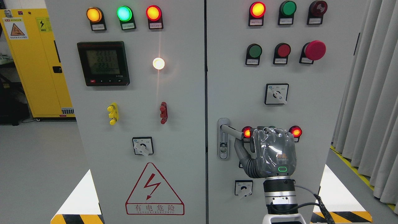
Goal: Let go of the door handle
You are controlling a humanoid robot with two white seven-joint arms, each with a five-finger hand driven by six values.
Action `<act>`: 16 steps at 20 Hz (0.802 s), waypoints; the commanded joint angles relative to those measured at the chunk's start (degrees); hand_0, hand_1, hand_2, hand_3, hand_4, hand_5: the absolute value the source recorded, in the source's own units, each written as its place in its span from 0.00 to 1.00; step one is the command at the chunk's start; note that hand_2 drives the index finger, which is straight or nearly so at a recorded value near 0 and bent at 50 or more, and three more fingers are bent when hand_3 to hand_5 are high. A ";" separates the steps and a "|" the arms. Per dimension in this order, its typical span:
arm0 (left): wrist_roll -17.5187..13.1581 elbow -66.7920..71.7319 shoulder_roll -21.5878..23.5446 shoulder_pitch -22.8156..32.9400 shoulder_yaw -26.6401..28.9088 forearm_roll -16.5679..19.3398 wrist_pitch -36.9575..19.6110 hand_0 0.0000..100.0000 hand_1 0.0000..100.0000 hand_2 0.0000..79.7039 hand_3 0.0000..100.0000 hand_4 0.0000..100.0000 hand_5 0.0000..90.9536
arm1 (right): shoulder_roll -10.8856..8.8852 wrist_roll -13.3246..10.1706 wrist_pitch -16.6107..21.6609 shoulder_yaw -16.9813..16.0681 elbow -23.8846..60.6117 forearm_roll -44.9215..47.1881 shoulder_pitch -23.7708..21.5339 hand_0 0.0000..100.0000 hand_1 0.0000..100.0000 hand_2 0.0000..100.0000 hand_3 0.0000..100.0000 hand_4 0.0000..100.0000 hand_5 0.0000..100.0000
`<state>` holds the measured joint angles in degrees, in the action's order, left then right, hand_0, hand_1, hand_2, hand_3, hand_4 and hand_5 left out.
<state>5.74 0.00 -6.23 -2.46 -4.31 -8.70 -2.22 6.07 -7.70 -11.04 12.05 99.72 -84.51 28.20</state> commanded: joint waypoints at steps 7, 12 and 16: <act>-0.02 -0.70 -0.01 0.00 0.00 0.00 0.03 0.12 0.56 0.00 0.00 0.00 0.00 | -0.18 0.06 -0.03 -0.01 -0.05 0.05 0.46 0.60 0.40 0.97 1.00 1.00 0.99; -0.02 -0.70 0.07 0.00 0.00 0.00 0.03 0.12 0.56 0.00 0.00 0.00 0.00 | -0.18 0.06 -0.03 -0.01 -0.05 0.05 0.46 0.60 0.40 0.97 1.00 1.00 0.99; -0.02 -0.70 -0.01 0.00 0.00 0.00 0.03 0.12 0.56 0.00 0.00 0.00 0.00 | -0.18 0.06 -0.03 -0.01 -0.05 0.05 -0.16 0.59 0.40 0.97 1.00 1.00 0.99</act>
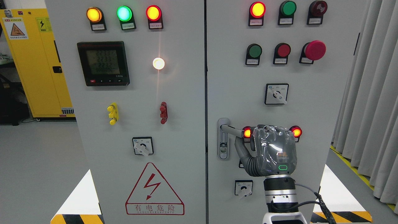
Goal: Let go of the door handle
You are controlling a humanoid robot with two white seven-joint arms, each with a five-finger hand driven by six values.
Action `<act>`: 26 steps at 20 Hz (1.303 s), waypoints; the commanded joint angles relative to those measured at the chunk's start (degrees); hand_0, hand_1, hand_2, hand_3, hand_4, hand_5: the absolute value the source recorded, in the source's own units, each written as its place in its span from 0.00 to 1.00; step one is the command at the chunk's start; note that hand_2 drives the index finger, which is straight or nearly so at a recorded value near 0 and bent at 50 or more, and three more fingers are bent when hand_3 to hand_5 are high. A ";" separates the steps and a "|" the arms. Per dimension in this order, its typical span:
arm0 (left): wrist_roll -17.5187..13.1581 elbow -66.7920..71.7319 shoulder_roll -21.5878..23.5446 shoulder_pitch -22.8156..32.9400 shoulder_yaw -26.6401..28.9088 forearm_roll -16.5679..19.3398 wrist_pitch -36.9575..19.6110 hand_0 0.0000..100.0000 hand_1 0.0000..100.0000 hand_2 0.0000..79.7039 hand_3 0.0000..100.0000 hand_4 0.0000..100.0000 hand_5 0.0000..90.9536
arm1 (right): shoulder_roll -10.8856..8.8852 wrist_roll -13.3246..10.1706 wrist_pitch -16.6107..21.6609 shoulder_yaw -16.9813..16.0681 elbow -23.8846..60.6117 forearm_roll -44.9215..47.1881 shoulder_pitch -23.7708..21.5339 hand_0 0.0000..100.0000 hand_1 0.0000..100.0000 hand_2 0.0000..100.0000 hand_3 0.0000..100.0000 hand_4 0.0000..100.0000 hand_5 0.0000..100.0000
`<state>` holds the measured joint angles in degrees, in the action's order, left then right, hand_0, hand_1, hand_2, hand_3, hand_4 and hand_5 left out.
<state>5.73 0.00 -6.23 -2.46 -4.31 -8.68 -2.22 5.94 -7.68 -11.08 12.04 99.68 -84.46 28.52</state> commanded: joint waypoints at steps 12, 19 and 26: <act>-0.02 -0.70 -0.01 0.00 0.00 -0.02 0.03 0.12 0.56 0.00 0.00 0.00 0.00 | -5.23 -0.75 0.09 -0.35 6.65 2.37 -8.38 0.59 0.40 0.93 1.00 1.00 0.98; -0.02 -0.70 -0.01 0.00 0.00 -0.02 0.03 0.12 0.56 0.00 0.00 0.00 0.00 | -7.87 -3.38 5.53 -6.41 12.37 5.88 -15.16 0.54 0.39 0.43 0.65 0.62 0.48; -0.02 -0.70 -0.01 0.00 0.00 -0.02 0.03 0.12 0.56 0.00 0.00 0.00 0.00 | -9.37 -4.01 8.09 -8.97 14.57 9.92 -17.62 0.54 0.35 0.05 0.13 0.13 0.04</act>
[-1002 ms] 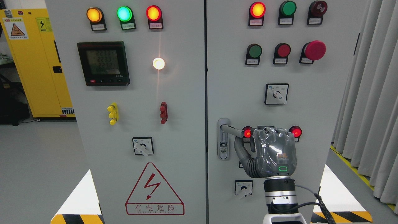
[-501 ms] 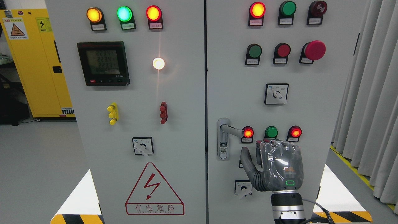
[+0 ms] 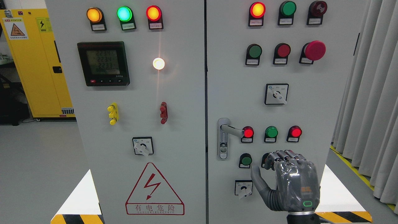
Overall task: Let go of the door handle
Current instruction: 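Open the right hand and pull it away from the handle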
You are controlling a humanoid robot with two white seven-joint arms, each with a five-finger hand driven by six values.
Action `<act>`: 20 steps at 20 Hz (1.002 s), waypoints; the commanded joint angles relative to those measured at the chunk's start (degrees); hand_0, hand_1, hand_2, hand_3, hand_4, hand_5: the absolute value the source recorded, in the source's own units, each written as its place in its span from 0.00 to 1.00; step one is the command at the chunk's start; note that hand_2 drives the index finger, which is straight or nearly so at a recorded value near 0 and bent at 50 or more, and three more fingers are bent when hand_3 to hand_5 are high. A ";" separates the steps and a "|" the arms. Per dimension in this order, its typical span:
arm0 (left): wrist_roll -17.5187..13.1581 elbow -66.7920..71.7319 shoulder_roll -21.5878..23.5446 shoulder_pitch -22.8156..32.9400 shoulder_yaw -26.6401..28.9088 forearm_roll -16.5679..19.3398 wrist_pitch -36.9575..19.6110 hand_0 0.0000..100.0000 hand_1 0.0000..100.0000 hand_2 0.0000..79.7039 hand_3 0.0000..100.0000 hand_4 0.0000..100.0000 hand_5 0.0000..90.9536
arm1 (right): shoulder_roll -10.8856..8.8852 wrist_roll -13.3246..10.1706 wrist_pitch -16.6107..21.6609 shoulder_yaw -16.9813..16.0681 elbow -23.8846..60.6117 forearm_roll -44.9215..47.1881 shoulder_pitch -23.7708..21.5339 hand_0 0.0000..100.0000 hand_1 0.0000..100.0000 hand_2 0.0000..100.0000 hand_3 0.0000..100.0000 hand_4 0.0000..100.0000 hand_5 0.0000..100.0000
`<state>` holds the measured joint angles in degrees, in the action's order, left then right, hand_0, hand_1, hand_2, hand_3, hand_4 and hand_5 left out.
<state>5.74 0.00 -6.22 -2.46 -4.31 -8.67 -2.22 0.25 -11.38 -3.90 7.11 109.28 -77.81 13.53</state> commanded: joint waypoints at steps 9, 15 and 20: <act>-0.02 -0.70 0.07 0.00 0.00 0.06 0.03 0.12 0.56 0.00 0.00 0.00 0.00 | -3.06 -0.31 5.30 -5.44 4.71 5.56 -2.63 0.49 0.28 0.00 0.00 0.00 0.00; -0.02 -0.70 -0.02 0.00 0.00 -0.03 0.03 0.12 0.56 0.00 0.00 0.00 0.00 | -2.89 -0.31 5.92 -5.44 4.54 5.56 -2.01 0.46 0.27 0.00 0.00 0.00 0.00; -0.02 -0.70 -0.02 0.00 0.00 -0.03 0.03 0.12 0.56 0.00 0.00 0.00 0.00 | -2.80 -0.31 6.97 -5.44 4.45 5.56 -1.49 0.45 0.25 0.00 0.00 0.00 0.00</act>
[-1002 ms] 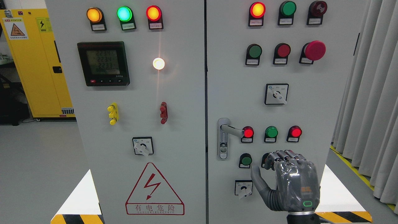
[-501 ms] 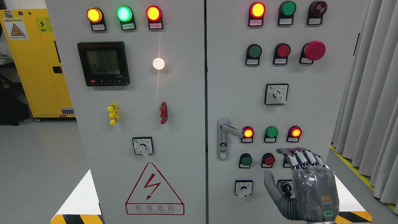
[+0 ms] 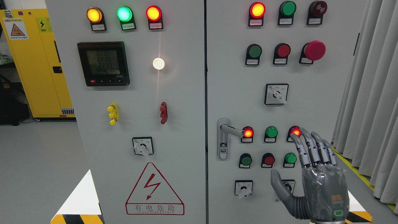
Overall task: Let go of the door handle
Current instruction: 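Open the right hand and pull it away from the handle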
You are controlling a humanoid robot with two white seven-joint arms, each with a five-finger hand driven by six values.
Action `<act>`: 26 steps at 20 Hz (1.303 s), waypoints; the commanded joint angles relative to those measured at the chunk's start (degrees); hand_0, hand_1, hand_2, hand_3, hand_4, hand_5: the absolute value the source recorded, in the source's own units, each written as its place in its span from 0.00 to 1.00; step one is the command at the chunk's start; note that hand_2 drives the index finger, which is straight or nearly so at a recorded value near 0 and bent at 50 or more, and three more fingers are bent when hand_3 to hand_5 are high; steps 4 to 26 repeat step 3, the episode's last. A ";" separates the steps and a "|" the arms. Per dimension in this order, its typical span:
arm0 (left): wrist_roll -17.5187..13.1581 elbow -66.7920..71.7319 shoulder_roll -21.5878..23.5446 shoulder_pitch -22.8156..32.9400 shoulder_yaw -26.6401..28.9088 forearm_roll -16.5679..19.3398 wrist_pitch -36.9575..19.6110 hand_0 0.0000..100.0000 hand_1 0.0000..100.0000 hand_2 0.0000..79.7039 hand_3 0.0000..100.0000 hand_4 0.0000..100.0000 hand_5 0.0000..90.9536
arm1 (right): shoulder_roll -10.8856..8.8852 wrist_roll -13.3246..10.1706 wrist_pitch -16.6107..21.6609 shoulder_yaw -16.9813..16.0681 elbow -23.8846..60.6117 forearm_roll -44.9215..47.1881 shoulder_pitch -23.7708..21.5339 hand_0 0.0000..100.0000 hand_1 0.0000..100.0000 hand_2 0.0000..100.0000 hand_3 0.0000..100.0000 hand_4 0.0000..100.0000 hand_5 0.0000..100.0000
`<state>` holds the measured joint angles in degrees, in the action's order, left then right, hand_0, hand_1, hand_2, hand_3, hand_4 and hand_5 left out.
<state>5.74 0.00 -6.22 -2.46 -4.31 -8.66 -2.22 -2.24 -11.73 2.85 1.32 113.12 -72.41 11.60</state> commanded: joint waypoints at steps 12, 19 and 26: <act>-0.02 -0.71 -0.02 0.00 0.00 0.05 0.02 0.12 0.56 0.00 0.00 0.00 0.00 | 0.22 0.04 1.01 0.53 0.61 1.73 0.79 0.43 0.24 0.00 0.00 0.00 0.00; -0.02 -0.71 -0.02 0.00 0.00 0.05 0.02 0.12 0.56 0.00 0.00 0.00 0.00 | 0.22 0.04 1.01 0.53 0.61 1.73 0.79 0.43 0.24 0.00 0.00 0.00 0.00; -0.02 -0.71 -0.02 0.00 0.00 0.05 0.02 0.12 0.56 0.00 0.00 0.00 0.00 | 0.22 0.04 1.01 0.53 0.61 1.73 0.79 0.43 0.24 0.00 0.00 0.00 0.00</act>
